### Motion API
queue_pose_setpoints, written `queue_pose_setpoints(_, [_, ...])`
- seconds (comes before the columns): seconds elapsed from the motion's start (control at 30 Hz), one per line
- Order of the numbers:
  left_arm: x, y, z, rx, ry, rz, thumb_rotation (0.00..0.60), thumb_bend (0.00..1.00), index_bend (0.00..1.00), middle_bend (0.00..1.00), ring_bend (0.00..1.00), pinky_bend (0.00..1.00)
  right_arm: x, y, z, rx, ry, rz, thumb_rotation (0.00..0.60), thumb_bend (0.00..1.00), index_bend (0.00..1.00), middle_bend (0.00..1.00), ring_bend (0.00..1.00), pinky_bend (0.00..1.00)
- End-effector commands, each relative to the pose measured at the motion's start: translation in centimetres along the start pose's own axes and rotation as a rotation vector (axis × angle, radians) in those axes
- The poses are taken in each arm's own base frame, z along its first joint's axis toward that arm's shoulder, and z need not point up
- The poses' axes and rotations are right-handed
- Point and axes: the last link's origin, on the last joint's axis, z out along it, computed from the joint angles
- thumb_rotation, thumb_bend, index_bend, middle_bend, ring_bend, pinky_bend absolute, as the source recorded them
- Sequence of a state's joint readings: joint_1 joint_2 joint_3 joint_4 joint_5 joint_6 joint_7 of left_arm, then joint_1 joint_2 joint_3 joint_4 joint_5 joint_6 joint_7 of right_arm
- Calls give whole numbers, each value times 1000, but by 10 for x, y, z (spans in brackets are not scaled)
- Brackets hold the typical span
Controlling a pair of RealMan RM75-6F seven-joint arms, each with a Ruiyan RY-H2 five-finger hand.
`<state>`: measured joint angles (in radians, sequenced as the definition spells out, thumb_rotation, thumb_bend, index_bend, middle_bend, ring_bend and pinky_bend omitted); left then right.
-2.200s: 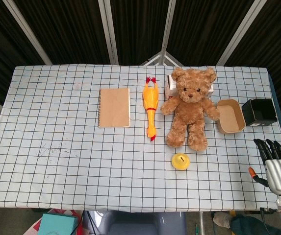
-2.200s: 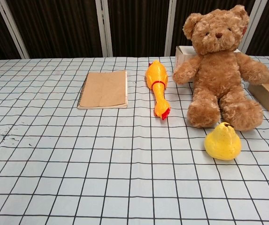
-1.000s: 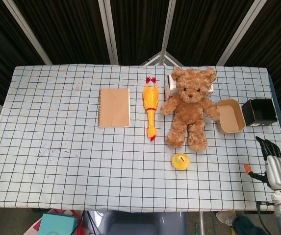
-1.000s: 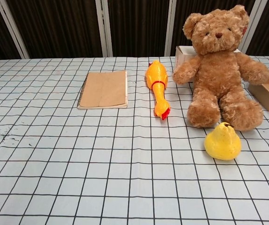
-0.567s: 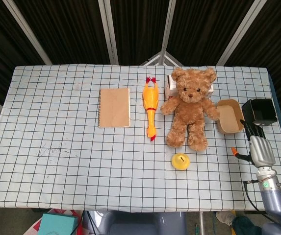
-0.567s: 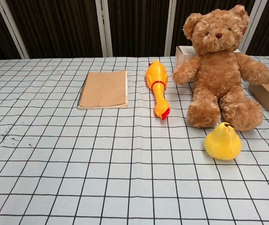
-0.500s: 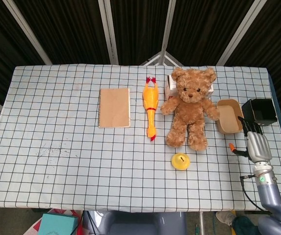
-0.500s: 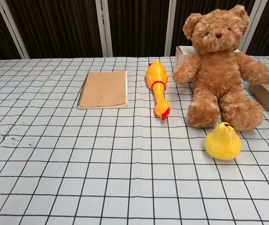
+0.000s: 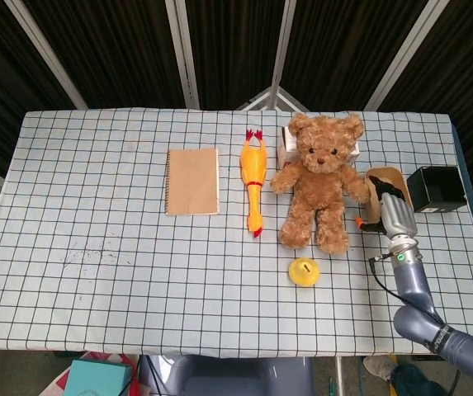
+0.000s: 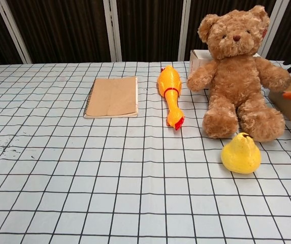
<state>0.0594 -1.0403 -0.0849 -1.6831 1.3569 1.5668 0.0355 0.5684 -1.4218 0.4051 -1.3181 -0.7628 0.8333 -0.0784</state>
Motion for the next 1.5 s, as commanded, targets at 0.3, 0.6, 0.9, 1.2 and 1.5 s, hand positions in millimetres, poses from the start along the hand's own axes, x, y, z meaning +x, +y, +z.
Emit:
queue_pose_setpoints(0.3, [0,0,1,6,0,2,600,269,220,0,0,135,11,-34,27,-41,19,148,600,331,138,216,103,0])
queue_pose_setpoints(0.6, [-1,0,1,7,-1,6,600,269,220,0,0,135,7,-31,36,-93,28,116,600,331,219,338,170,0])
queue_pose_setpoints(0.9, [-3,2,3,17,-6,18,600,269,221,0,0,135,2,-23,40,-127,22,98,600,331,236,370,190,0])
queue_pose_setpoints(1.2, [-5,3,4,21,-9,29,600,269,220,0,0,135,6,-17,42,-126,36,78,600,331,275,478,266,0])
queue_pose_setpoints(1.5, [-6,4,5,23,-13,33,600,269,220,0,0,135,4,-15,44,-126,59,97,600,331,350,538,329,0])
